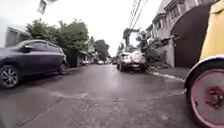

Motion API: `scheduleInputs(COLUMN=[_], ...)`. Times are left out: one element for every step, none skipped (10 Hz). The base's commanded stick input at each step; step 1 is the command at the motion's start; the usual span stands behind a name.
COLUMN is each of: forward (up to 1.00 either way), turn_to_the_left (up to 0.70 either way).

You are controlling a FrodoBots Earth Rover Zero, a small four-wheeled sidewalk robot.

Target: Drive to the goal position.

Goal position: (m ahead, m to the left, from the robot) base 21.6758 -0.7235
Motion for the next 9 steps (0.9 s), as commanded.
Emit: scheduleInputs(forward=[1.00, 1.00, 1.00, 1.00, 1.00, 1.00, 1.00, 1.00, 1.00], turn_to_the_left=[0.00, 0.00, 0.00, 0.00, 0.00, 0.00, 0.00, 0.00, 0.00])
